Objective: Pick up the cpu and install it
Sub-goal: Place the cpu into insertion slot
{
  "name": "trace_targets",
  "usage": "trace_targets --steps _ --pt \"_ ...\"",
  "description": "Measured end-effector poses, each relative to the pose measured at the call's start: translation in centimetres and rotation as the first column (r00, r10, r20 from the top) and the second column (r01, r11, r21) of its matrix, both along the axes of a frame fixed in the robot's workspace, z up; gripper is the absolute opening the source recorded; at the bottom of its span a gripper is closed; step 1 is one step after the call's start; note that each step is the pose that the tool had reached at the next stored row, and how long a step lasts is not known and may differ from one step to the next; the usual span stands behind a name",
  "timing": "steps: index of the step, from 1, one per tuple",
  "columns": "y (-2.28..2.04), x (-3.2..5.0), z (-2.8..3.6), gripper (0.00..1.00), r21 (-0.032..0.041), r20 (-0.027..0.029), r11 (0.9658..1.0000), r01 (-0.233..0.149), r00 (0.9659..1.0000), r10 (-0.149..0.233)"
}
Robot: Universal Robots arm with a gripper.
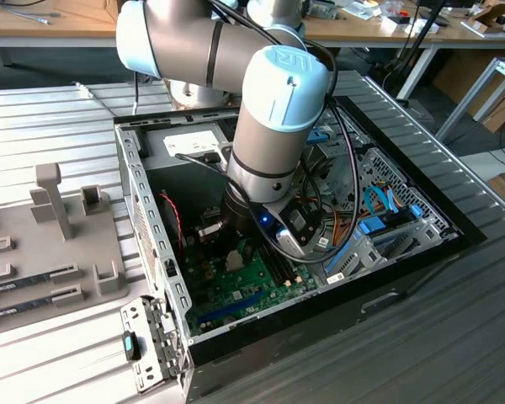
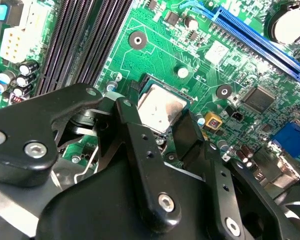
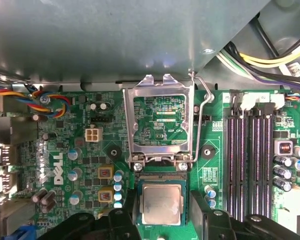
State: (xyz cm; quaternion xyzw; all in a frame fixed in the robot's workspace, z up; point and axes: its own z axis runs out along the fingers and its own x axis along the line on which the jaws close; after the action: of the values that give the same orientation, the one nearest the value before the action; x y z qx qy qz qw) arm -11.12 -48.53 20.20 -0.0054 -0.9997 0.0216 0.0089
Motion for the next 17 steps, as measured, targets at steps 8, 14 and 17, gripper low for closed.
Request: trace_targets --steps 8,14,17 --pt "0.07 0.0 0.16 0.55 -0.0001 0.0 0.9999 -0.01 0.9999 0.01" --pt "0.29 0.0 0.15 0.55 0.0 0.0 0.9999 -0.01 0.9999 0.01" --pt "0.53 0.0 0.15 0.55 -0.003 -0.0001 0.9999 -0.01 0.9999 0.01"
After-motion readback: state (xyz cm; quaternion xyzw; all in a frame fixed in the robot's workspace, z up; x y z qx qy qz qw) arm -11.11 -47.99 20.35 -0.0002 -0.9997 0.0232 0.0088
